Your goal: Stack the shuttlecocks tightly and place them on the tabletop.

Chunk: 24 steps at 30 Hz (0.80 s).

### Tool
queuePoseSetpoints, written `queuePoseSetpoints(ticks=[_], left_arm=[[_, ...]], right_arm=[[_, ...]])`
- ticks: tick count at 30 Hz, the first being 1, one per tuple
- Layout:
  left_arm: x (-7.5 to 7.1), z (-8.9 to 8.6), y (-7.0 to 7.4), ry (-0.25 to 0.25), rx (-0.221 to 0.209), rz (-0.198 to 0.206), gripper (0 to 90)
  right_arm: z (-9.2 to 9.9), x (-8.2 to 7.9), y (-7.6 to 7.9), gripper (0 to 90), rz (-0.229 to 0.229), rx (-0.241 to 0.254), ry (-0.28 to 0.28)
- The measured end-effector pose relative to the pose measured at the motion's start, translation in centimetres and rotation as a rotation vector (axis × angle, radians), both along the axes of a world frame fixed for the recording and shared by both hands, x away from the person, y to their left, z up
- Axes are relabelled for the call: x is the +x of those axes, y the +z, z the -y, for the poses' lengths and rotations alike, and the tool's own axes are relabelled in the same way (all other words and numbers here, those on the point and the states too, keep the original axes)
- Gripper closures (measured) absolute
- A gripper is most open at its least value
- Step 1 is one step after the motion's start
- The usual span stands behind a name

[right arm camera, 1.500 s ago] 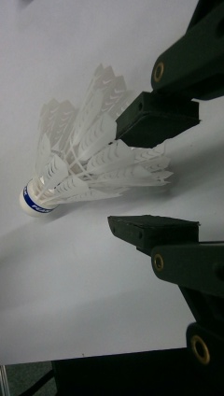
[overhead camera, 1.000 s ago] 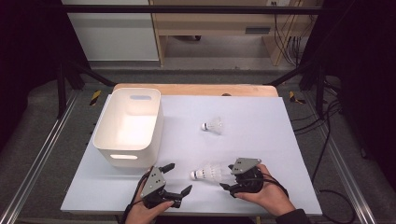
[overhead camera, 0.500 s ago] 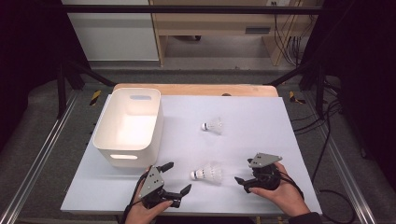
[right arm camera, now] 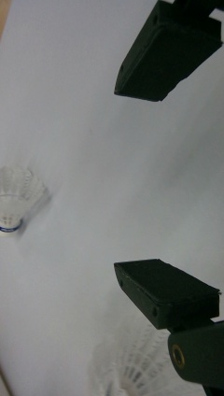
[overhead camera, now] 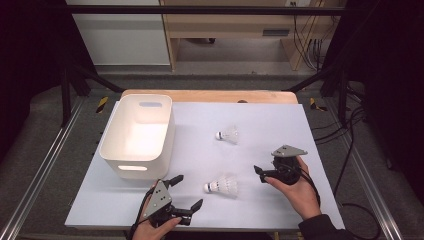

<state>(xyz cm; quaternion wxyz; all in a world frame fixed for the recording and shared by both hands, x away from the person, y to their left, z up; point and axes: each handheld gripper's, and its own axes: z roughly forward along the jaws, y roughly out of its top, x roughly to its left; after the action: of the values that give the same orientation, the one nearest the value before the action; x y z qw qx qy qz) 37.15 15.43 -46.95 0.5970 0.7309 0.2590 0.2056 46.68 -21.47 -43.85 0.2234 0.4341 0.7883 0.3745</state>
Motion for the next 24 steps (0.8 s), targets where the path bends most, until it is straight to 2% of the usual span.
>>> queuePoseSetpoints(ticks=[6,7,10,14,21,23,24], left_arm=[[-0.4,-0.2,0.1,0.002,-0.017,0.009,3.4],[-0.4,-0.2,0.1,0.002,-0.017,0.009,3.4],[-0.3,-0.3,0.1,0.015,-0.030,0.008,3.4],[-0.2,-0.5,0.1,0.020,-0.029,0.010,3.4],[-0.1,-0.6,0.1,0.031,-0.034,0.012,3.0],[-0.1,-0.7,0.1,0.031,-0.034,0.012,3.0],[-0.1,-0.7,0.0,0.030,-0.033,0.013,3.0]], right_arm=[[-1.0,2.1,1.4,12.3,0.045,0.002,-0.026],[-1.0,2.1,1.4,12.3,0.045,0.002,-0.026],[-1.5,3.4,2.2,12.3,0.055,0.021,-0.045],[-1.9,4.7,3.0,12.3,0.061,0.004,-0.042],[-2.7,6.8,3.4,11.8,0.042,-0.008,-0.022],[-3.0,7.4,3.3,11.4,0.028,-0.018,-0.015],[-3.3,8.0,3.1,11.3,0.006,-0.030,-0.004]])
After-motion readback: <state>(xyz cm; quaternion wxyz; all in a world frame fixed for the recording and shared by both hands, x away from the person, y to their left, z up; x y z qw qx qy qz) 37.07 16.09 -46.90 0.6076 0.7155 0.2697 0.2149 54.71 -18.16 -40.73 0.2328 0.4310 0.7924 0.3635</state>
